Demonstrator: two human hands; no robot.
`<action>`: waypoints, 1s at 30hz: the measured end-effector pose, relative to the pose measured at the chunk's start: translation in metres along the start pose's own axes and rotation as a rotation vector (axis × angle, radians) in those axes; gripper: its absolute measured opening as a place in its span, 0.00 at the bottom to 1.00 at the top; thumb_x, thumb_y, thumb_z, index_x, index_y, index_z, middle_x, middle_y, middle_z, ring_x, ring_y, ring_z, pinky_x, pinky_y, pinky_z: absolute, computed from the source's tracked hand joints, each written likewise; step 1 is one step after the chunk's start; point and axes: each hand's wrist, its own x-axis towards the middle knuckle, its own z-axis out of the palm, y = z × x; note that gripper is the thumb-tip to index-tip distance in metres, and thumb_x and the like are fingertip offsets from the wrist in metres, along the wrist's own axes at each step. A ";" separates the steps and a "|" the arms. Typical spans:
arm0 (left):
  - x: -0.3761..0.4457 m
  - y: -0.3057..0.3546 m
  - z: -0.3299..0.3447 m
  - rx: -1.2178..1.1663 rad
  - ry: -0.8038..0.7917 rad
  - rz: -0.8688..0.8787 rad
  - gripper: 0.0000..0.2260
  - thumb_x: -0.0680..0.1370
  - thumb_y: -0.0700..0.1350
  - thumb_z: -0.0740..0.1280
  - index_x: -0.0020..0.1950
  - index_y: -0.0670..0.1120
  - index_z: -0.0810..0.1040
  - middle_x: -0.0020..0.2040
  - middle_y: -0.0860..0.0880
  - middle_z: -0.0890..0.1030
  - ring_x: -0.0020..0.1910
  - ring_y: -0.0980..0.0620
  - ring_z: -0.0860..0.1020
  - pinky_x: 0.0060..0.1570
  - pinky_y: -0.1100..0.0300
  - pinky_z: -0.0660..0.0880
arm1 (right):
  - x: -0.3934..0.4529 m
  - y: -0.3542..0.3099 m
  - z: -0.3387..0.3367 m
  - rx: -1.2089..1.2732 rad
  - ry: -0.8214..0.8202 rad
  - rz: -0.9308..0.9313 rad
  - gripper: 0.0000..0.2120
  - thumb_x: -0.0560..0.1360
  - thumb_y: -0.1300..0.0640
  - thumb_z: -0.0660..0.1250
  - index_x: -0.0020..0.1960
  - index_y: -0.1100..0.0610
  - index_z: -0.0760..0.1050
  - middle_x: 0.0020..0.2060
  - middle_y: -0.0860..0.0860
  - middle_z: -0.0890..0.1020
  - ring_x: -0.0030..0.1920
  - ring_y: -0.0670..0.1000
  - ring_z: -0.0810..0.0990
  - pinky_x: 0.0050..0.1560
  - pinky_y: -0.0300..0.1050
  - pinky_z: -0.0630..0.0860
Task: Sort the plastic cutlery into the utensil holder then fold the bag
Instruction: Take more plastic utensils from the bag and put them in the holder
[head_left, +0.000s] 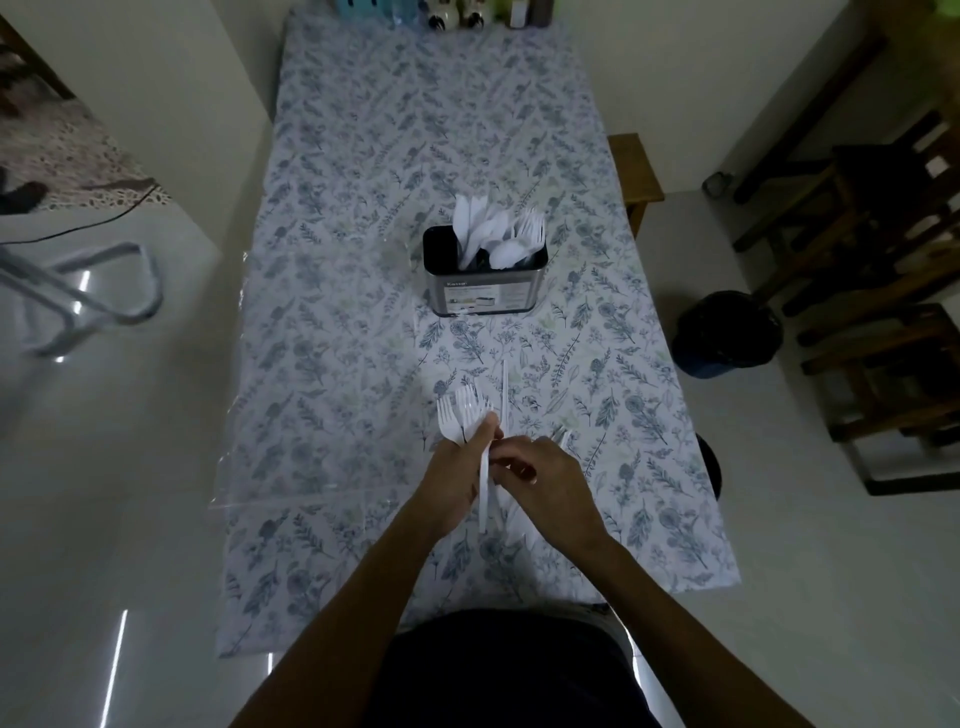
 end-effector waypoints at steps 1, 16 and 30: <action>-0.001 0.001 0.002 0.034 0.002 0.019 0.22 0.80 0.58 0.68 0.50 0.37 0.82 0.42 0.41 0.82 0.43 0.44 0.82 0.45 0.54 0.79 | 0.001 0.000 -0.001 0.020 0.016 0.008 0.08 0.76 0.56 0.73 0.52 0.45 0.82 0.42 0.45 0.83 0.41 0.41 0.80 0.44 0.33 0.74; -0.005 0.003 0.011 0.340 -0.100 -0.084 0.45 0.75 0.76 0.38 0.37 0.41 0.79 0.25 0.44 0.70 0.20 0.51 0.67 0.23 0.65 0.65 | 0.024 -0.020 -0.033 0.670 -0.194 0.307 0.07 0.77 0.59 0.73 0.47 0.62 0.78 0.33 0.61 0.81 0.36 0.59 0.84 0.47 0.53 0.82; -0.004 0.011 0.006 0.147 -0.431 -0.142 0.37 0.80 0.72 0.45 0.35 0.42 0.73 0.21 0.49 0.62 0.19 0.53 0.58 0.26 0.57 0.54 | 0.032 -0.016 -0.050 0.535 -0.309 0.273 0.02 0.77 0.55 0.73 0.49 0.53 0.84 0.41 0.55 0.85 0.44 0.49 0.83 0.50 0.45 0.78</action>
